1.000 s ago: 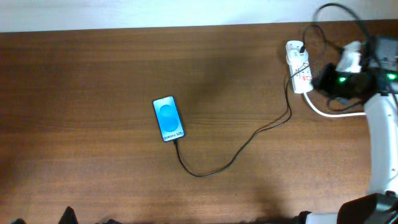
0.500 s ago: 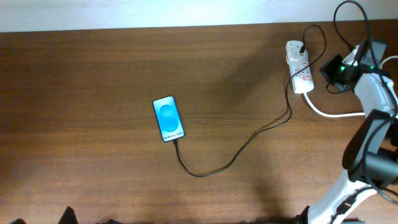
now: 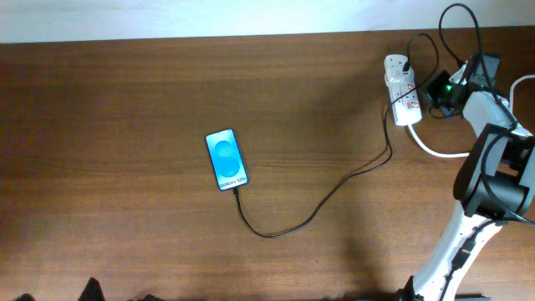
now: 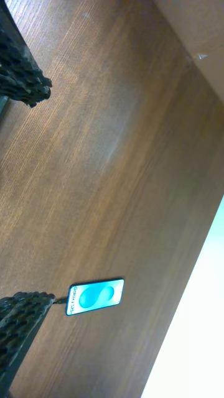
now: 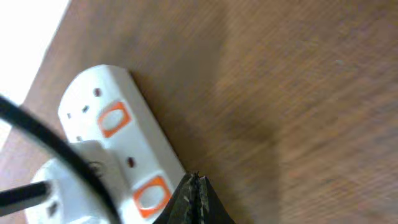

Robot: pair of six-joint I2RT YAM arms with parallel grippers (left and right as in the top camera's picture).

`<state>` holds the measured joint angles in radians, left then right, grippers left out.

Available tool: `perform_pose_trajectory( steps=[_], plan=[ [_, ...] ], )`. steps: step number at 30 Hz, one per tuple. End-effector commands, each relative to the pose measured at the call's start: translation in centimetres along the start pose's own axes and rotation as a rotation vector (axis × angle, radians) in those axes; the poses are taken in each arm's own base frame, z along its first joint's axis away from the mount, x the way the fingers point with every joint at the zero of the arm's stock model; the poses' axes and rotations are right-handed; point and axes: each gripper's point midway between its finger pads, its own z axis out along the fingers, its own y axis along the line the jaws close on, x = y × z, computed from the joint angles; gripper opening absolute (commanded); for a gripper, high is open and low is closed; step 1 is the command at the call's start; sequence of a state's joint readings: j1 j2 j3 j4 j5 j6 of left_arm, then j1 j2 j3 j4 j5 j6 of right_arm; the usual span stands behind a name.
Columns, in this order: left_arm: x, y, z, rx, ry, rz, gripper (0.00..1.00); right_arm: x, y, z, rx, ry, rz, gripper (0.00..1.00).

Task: Plug charger to phone and switch on socket

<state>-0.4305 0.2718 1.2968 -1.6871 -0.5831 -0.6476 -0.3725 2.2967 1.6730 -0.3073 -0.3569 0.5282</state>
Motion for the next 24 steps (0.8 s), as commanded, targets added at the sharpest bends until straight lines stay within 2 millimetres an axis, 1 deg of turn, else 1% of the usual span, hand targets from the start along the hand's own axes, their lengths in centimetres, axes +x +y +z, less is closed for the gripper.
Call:
perform_pose_trajectory(
  steps=[1,3,6,13,15,18,21,24],
  plan=[
    [0.0,0.1,0.0,-0.009,-0.001,0.012,0.99,0.2,2.2,0.5,-0.058,0.003,-0.033,0.04],
    [0.0,0.1,0.0,-0.008,-0.001,0.012,0.99,0.6,3.3,0.7,-0.086,0.013,-0.070,0.04],
    [0.0,0.1,0.0,-0.008,-0.001,0.011,0.99,1.3,3.9,1.1,-0.092,0.024,-0.134,0.04],
    [0.0,0.1,0.0,-0.008,-0.001,0.011,0.99,1.8,4.2,1.3,-0.093,0.027,-0.246,0.04],
    [0.0,0.1,0.0,-0.009,-0.001,0.012,0.99,2.3,4.3,1.4,-0.094,0.042,-0.280,0.04],
    [0.0,0.1,0.0,-0.009,-0.001,0.012,0.99,3.6,4.7,1.7,-0.084,0.076,-0.355,0.04],
    [0.0,0.1,0.0,-0.008,-0.001,0.011,0.99,4.1,5.1,1.8,-0.088,0.083,-0.362,0.04],
    [0.0,0.1,0.0,-0.008,-0.001,0.011,0.99,4.6,4.6,2.4,-0.082,0.098,-0.356,0.04]
  ],
)
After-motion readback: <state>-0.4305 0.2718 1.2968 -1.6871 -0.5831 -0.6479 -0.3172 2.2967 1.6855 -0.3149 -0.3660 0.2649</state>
